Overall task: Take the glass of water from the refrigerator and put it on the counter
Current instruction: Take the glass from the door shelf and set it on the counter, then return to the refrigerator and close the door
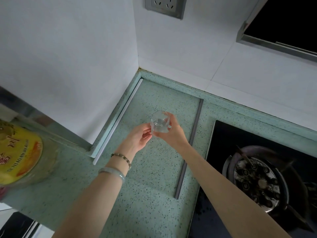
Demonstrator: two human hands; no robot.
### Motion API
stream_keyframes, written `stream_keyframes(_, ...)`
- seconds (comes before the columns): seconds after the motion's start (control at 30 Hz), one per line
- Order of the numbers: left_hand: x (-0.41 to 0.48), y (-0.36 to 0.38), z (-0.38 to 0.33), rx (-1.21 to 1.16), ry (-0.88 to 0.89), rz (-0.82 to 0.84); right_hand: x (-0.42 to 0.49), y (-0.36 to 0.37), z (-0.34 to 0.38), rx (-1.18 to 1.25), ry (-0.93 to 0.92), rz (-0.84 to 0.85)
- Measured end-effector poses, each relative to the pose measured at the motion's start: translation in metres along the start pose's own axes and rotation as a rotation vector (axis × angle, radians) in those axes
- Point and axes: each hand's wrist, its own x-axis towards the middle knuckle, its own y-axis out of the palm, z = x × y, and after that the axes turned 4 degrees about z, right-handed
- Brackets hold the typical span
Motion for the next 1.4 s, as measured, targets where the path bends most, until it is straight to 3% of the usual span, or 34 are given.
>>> stream_keyframes(0.17,-0.015,-0.007,-0.012,0.061,0.19,-0.164,-0.025,-0.018,0.001,0.057,-0.051,-0.033)
stream_keyframes(0.33,-0.065,-0.01,-0.036,0.162,0.56,-0.265,-0.066,-0.046,0.036,0.238,-0.184,-0.199)
stream_keyframes(0.53,-0.168,0.011,-0.05,0.366,1.058,-0.174,-0.119,-0.075,0.107,0.368,-0.485,-0.328)
stream_keyframes(0.7,-0.257,0.036,-0.045,0.468,1.357,-0.166,-0.174,-0.094,0.143,0.42,-0.657,-0.327)
stream_keyframes(0.97,-0.377,0.062,-0.009,0.43,1.565,-0.185,-0.266,-0.115,0.169,0.404,-0.845,-0.273)
stream_keyframes(1.4,-0.52,0.082,0.138,0.405,1.692,-0.374,-0.43,-0.153,0.14,0.402,-1.029,-0.15)
